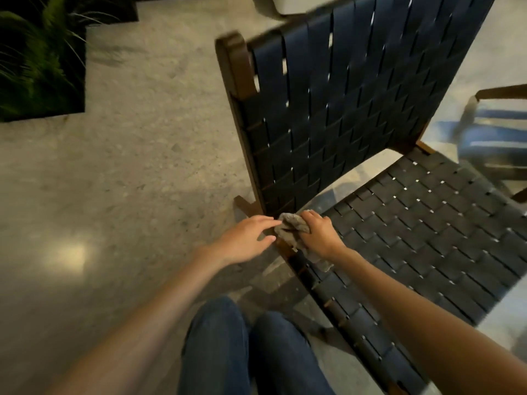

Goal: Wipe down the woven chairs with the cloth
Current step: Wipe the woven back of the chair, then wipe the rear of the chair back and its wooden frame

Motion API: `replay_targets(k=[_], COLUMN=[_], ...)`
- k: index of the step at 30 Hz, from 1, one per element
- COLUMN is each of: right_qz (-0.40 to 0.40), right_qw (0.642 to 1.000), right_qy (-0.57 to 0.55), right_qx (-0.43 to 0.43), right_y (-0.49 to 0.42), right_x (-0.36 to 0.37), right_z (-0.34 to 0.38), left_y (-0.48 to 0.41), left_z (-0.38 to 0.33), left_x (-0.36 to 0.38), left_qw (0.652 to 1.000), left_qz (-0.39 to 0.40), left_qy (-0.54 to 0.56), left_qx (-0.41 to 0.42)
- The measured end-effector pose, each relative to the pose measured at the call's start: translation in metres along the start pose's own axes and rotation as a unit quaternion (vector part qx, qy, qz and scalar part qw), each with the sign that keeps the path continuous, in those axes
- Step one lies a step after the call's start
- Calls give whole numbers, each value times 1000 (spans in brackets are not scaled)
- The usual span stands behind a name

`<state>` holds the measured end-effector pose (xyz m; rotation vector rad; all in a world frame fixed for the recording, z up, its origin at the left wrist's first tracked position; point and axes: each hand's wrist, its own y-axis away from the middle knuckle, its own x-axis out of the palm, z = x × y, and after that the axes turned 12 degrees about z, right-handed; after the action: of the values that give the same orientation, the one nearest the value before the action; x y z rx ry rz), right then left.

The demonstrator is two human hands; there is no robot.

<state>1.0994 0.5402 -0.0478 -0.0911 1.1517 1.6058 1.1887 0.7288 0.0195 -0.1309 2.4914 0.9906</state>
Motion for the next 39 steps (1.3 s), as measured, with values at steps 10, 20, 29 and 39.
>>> replay_targets(k=[10, 20, 29, 39], right_qz=[-40, -88, -167, -234], right_qw=[974, 963, 962, 944], right_qy=[-128, -136, -121, -195], right_qx=[-183, -216, -179, -126], right_y=[166, 170, 100, -33], right_x=[-140, -207, -272, -395], right_z=[201, 328, 399, 465], left_y=[161, 219, 209, 140], left_z=[-100, -105, -94, -75], left_x=[-104, -220, -351, -567], left_qw=[973, 912, 910, 946], left_qz=[-148, -332, -329, -272], left_qy=[173, 213, 183, 63], left_qx=[28, 115, 174, 166])
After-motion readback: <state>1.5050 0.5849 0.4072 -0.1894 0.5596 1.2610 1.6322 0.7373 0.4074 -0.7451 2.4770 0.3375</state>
